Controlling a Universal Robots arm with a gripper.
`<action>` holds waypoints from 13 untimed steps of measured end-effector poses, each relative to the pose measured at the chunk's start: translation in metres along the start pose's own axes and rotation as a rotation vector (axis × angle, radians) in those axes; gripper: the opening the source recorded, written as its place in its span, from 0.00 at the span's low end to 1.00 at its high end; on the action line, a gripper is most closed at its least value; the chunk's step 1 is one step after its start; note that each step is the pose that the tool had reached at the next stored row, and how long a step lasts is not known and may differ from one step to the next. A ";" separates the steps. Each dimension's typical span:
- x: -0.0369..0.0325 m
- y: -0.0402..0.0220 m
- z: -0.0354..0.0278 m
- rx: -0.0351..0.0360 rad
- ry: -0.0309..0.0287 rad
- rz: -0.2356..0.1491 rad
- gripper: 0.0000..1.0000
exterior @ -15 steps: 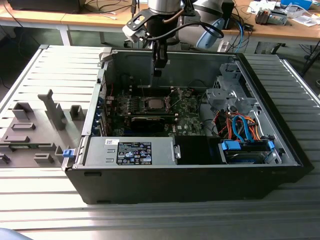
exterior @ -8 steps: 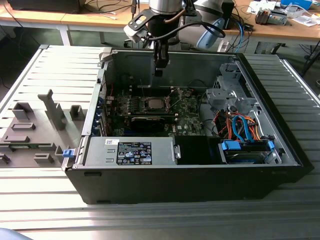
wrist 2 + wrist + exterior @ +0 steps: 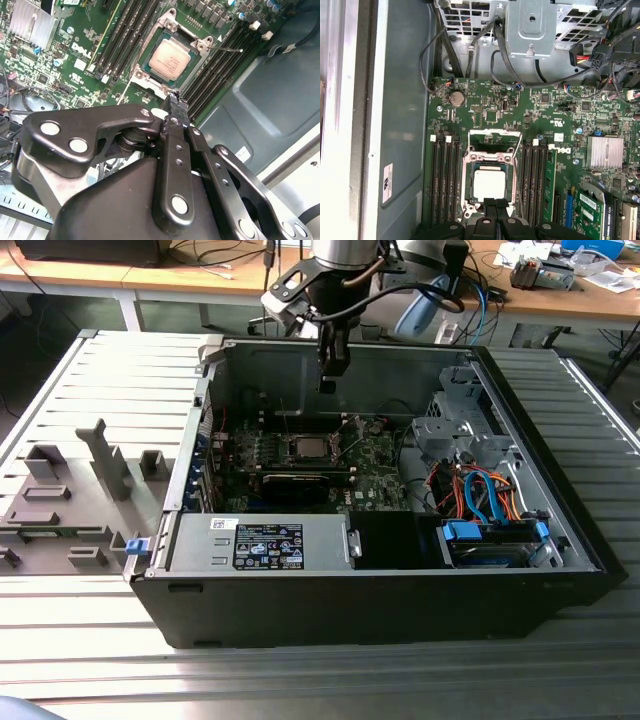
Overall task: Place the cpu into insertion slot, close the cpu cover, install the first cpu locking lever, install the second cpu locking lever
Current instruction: 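Close the cpu cover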
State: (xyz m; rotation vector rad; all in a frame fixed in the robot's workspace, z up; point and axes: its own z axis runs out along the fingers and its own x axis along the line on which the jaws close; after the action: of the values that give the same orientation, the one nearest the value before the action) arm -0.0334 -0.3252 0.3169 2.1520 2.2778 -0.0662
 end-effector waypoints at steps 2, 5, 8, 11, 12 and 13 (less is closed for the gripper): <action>-0.0001 0.0023 -0.0001 0.0000 0.0000 0.000 0.11; -0.0003 0.0055 -0.0001 0.0000 0.0000 0.000 0.11; -0.0005 0.0091 -0.0002 0.0000 0.0000 0.000 0.11; -0.0007 0.0124 -0.0003 0.0000 0.0000 0.000 0.11; -0.0008 0.0133 -0.0003 0.0000 0.0001 0.000 0.11; -0.0008 0.0142 -0.0003 0.0000 0.0000 0.000 0.11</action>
State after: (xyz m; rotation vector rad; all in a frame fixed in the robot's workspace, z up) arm -0.0192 -0.3252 0.3169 2.1520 2.2777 -0.0662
